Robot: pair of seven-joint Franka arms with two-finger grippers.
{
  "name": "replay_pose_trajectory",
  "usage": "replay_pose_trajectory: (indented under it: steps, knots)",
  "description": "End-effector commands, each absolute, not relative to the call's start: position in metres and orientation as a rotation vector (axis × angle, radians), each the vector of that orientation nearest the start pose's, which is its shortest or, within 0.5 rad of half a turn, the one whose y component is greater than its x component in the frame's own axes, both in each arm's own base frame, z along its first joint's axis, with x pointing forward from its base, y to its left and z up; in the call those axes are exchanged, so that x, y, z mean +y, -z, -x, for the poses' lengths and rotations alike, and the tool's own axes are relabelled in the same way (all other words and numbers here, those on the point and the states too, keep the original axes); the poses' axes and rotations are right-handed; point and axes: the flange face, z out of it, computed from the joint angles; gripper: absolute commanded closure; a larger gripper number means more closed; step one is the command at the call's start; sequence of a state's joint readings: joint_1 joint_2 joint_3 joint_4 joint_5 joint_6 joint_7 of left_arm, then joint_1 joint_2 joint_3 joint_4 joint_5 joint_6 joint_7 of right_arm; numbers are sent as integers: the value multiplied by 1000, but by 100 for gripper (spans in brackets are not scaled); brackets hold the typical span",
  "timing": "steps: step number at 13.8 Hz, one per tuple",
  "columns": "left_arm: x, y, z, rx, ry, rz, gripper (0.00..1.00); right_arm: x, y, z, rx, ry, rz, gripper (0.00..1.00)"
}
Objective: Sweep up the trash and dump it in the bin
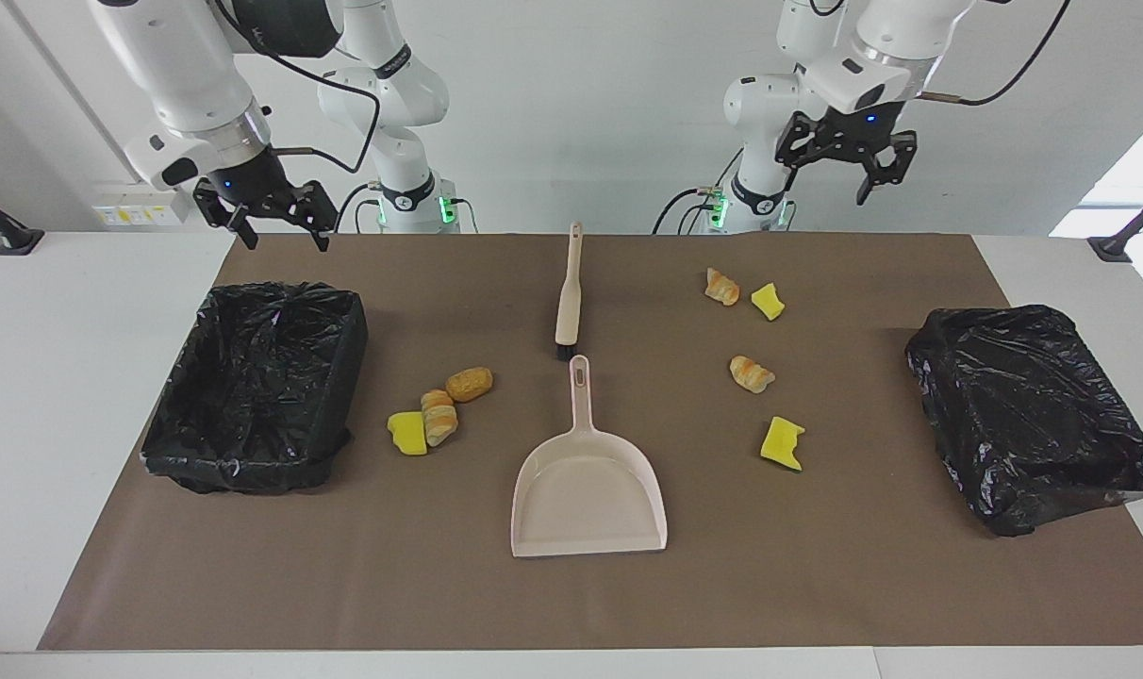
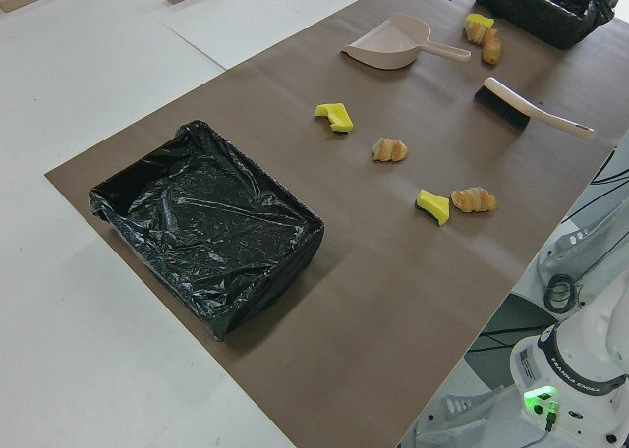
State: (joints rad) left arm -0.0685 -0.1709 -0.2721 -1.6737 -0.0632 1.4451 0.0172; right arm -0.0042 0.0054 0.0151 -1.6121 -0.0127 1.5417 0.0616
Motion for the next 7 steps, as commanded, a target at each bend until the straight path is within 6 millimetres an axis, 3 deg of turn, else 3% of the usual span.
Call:
replay_pose_trajectory:
  steps: [1,2,4,7]
  knots:
    - [-222,-613,-409,571,-93,3089,0,56,-576,-606,133,-126,3137,0]
    - [-245,-594,-396,580,-116,3079,0,70,-564,-621,130,-141,3134,0]
    - [-294,-554,-371,566,-108,3054,0,99,-517,-655,142,-210,3132,0]
    - [-338,-506,-334,546,-125,3040,0,139,-484,-678,186,-234,3112,0]
